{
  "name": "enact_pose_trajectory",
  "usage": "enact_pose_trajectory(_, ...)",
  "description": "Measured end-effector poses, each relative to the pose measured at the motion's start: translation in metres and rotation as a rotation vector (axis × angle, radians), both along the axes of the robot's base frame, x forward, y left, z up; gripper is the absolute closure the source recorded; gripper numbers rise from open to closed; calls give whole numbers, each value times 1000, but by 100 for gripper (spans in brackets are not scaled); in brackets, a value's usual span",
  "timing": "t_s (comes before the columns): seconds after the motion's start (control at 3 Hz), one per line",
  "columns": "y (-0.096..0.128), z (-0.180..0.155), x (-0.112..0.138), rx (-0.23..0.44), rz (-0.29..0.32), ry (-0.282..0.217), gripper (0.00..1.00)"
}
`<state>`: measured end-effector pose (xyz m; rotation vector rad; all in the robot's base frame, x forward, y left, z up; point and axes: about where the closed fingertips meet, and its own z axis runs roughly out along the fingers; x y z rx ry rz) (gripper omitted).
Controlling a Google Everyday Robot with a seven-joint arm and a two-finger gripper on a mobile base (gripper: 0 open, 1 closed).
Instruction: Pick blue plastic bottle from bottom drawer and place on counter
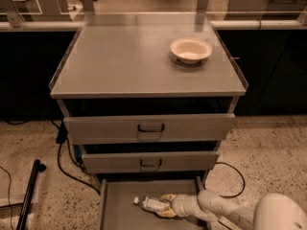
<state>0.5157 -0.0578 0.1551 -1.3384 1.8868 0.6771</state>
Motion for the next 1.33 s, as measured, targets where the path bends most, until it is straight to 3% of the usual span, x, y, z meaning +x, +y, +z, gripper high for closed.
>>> enact_pose_trajectory(0.33,-10,40,-20,18,12,-83,100)
enact_pose_trajectory(1.0,-49,163,-69,-24,45,-276,100)
enact_pose_trajectory(1.33,-59,231,-80,-63,56,-323,100)
